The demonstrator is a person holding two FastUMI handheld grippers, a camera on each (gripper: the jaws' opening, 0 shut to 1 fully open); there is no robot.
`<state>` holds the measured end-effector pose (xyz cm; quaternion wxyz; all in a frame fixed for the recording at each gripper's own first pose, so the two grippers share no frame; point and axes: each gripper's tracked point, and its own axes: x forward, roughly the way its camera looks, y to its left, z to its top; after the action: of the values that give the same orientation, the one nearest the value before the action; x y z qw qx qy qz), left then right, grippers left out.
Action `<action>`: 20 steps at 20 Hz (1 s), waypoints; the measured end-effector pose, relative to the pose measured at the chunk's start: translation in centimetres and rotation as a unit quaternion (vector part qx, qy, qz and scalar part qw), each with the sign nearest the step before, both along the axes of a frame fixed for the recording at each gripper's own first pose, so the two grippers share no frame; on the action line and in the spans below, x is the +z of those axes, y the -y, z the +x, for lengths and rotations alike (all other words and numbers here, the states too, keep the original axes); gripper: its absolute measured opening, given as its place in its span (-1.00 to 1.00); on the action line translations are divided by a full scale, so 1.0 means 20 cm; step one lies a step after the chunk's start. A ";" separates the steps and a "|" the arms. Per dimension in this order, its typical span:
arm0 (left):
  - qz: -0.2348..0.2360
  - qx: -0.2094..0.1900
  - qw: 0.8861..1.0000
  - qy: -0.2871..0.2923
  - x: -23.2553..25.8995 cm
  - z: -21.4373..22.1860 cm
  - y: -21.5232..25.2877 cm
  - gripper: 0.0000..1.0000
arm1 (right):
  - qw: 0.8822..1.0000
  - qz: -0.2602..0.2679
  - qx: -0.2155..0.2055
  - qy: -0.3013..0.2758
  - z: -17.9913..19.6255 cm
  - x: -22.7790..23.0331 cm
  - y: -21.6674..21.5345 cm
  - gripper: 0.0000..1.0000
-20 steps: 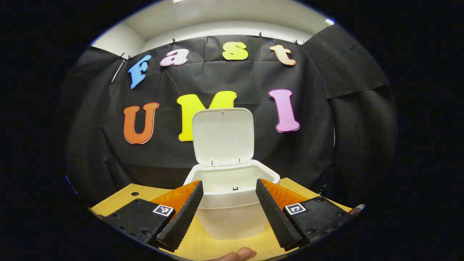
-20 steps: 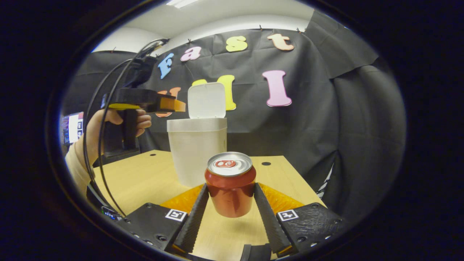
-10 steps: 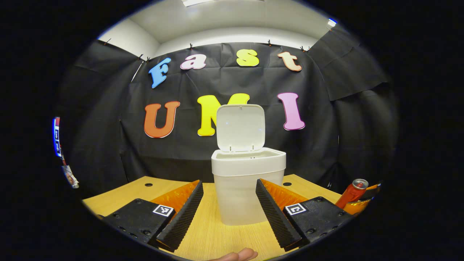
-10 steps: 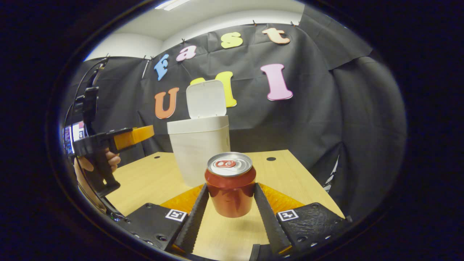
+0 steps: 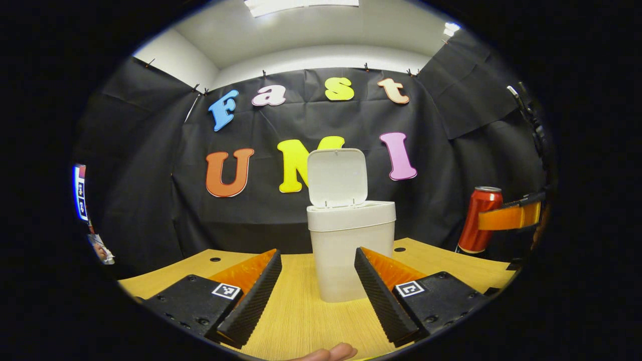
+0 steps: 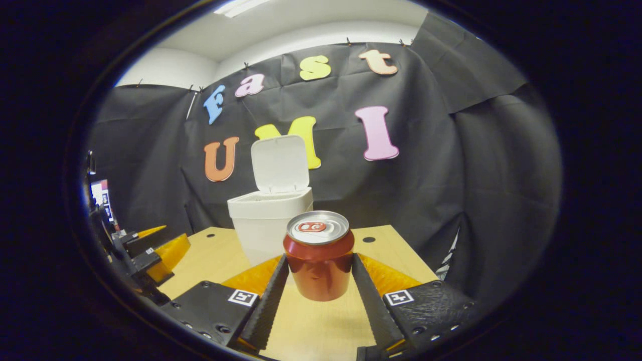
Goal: Press the lid of the desktop garbage bin to open it, pick up the crumpled paper on the desktop and throw it into the bin, then pick up the pop can on the desktop and drop it into the bin, and finally close the garbage bin lid.
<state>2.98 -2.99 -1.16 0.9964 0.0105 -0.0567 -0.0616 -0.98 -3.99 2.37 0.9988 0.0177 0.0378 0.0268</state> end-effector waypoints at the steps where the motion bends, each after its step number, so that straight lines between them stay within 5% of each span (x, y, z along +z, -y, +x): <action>1: 0.003 0.001 1.000 0.002 0.00 0.00 -0.02 0.95 | 1.000 -0.004 0.007 0.008 0.01 0.06 -0.04 0.53; 7: -0.013 0.021 1.000 -0.011 -0.04 -0.02 -0.21 0.96 | 0.999 -0.048 -0.005 0.025 0.09 0.24 -0.07 0.53; 20: -0.038 0.047 0.997 -0.045 -0.15 -0.01 -0.36 0.96 | 0.997 -0.034 0.075 0.003 0.56 0.62 -0.41 0.55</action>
<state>2.80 4.16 -4.12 0.9994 -0.0278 -0.0137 -0.0127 10.15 4.27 14.74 0.9941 -0.0196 0.0373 0.1000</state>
